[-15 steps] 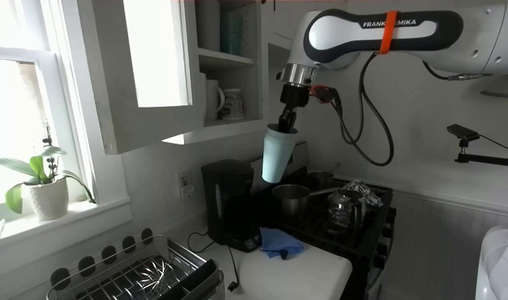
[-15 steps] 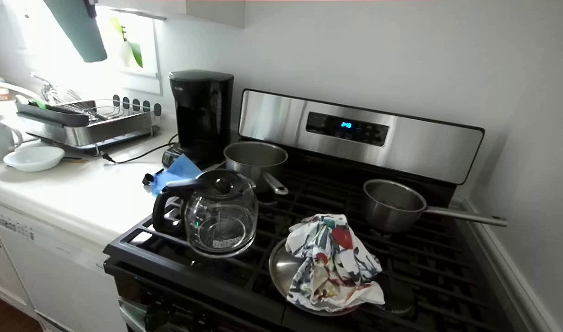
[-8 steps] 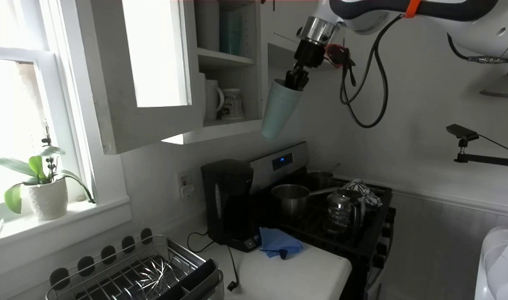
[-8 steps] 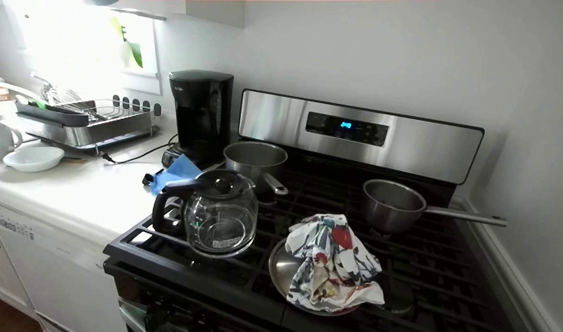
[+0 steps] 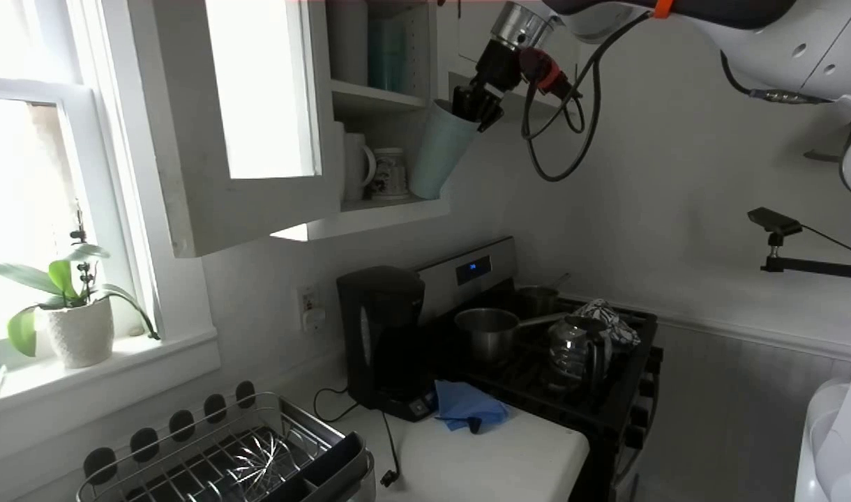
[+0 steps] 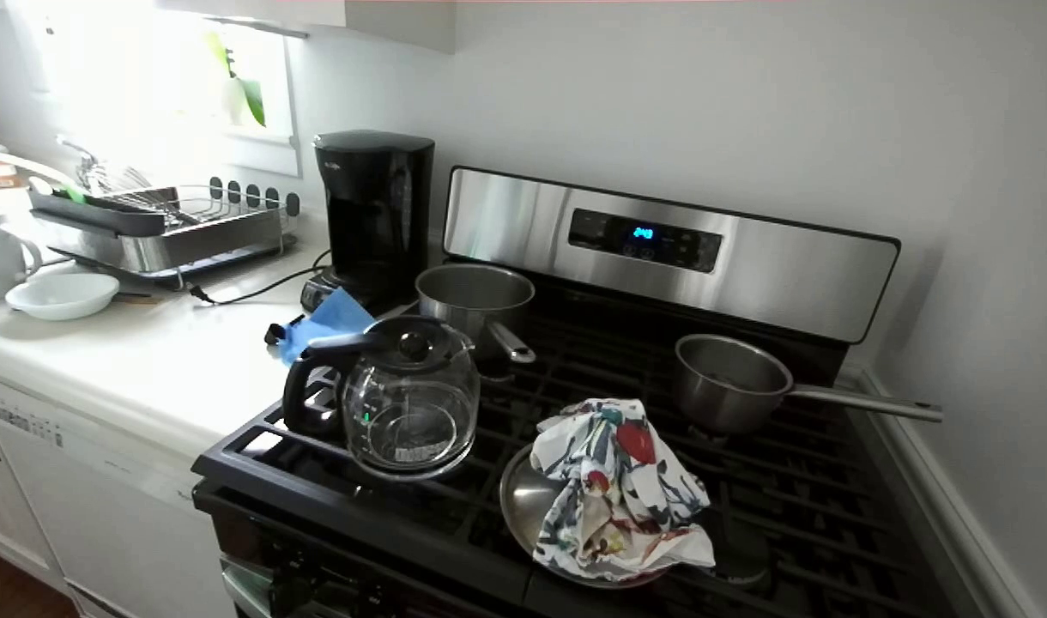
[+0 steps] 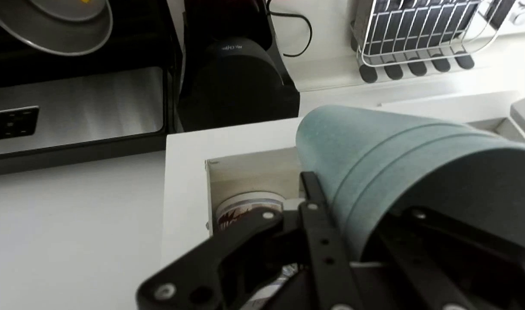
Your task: Stack all the blue cups on the kitchen counter together, pick up the stacked blue cups and put them on the bottom shelf of the top open cabinet
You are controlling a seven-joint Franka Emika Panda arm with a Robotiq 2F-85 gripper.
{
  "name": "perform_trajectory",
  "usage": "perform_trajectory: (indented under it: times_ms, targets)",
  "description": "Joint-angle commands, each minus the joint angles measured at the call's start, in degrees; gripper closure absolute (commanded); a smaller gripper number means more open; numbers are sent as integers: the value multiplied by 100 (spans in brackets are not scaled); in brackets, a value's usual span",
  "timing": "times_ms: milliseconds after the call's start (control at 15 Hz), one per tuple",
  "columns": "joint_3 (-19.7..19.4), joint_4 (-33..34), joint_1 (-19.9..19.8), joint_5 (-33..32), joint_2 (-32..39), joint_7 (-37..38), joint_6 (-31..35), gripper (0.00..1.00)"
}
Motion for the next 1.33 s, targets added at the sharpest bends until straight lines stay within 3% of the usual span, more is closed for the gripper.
perform_trajectory:
  times_ms: [0,533,1267]
  targets:
    - [4,658,-25,83,449,476,112,98]
    - [-1,1203,11,217,1003,940,150,98]
    - [-9,2211,-7,453,1729,2108,-713,98]
